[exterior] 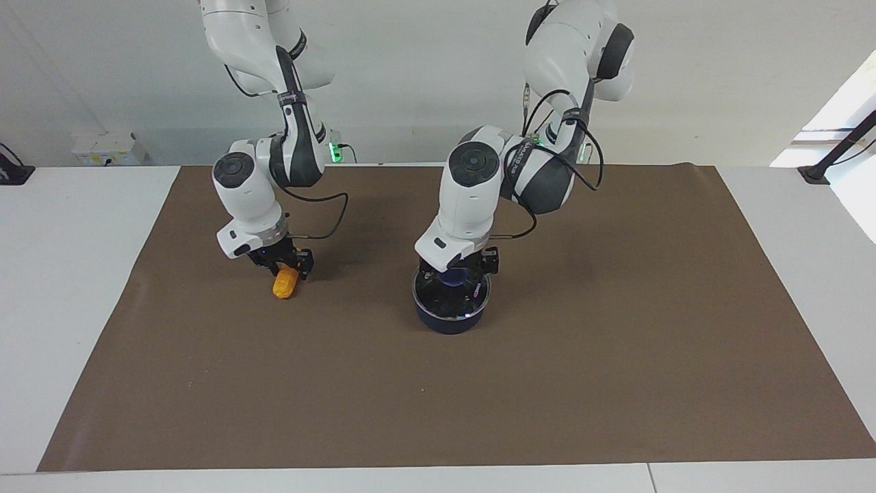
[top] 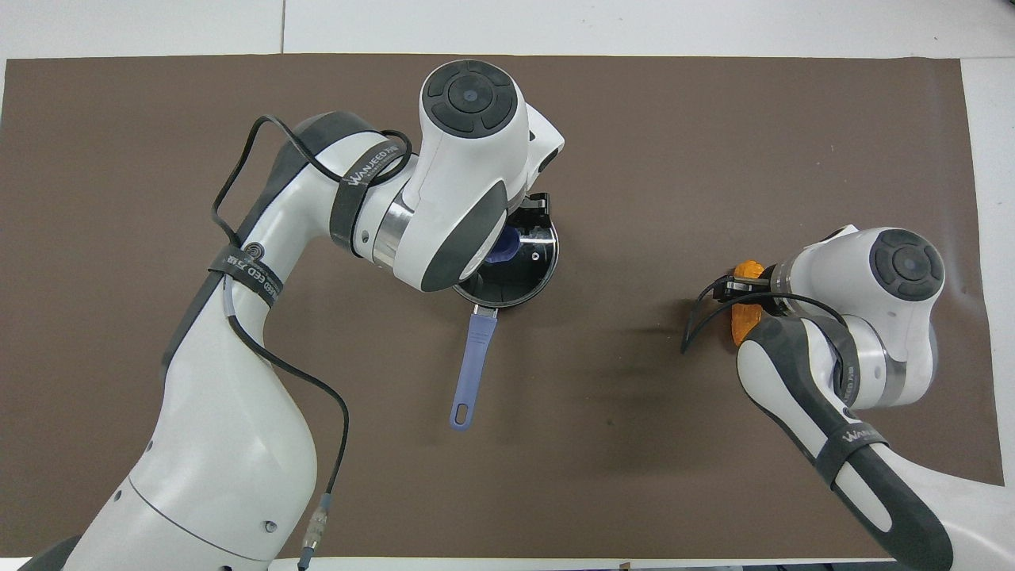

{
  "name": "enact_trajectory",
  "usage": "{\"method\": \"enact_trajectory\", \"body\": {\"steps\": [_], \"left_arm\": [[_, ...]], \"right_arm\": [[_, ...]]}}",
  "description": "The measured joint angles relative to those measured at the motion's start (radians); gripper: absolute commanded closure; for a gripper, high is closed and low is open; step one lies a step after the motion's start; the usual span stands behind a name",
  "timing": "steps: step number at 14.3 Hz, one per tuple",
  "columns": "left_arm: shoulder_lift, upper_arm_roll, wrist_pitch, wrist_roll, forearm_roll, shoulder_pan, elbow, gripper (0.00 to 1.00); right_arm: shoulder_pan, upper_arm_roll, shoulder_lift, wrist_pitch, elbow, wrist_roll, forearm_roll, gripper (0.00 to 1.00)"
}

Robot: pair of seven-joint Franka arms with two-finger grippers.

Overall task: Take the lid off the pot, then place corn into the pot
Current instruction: 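Grasp the lid knob with the left gripper while the right gripper grasps the corn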

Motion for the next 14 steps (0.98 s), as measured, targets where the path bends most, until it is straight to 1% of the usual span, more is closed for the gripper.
{"method": "enact_trajectory", "body": {"steps": [1,2,4,5,8,11,13,14], "left_arm": [[0.001,0.000,0.004,0.000,0.001,0.000,-0.002,0.00],[0.002,0.000,0.009,0.000,0.001,0.000,-0.004,0.00],[0.002,0.000,0.025,0.000,0.001,0.000,-0.017,0.00],[0.002,0.000,0.034,0.000,0.001,0.000,-0.024,0.00],[0.002,-0.002,0.041,0.001,0.001,-0.004,-0.033,0.00],[0.002,-0.002,0.043,0.001,0.001,-0.020,-0.042,0.00],[0.001,-0.002,0.044,0.000,0.001,-0.023,-0.047,0.00],[0.000,-0.002,0.044,0.000,0.001,-0.023,-0.053,0.00]], "right_arm": [[0.000,0.000,0.000,0.000,-0.005,-0.002,0.000,0.83],[0.000,0.001,0.000,-0.001,-0.007,-0.006,0.000,1.00],[0.000,0.001,0.000,-0.022,-0.001,-0.020,0.000,1.00],[0.000,0.001,-0.002,-0.053,0.014,-0.029,0.000,1.00],[0.000,0.001,-0.012,-0.217,0.122,-0.042,0.000,1.00],[0.000,0.001,-0.041,-0.393,0.233,-0.046,0.000,1.00],[0.004,0.003,-0.062,-0.528,0.325,-0.046,0.000,1.00],[0.009,0.003,-0.067,-0.576,0.367,-0.046,0.000,1.00]]}}
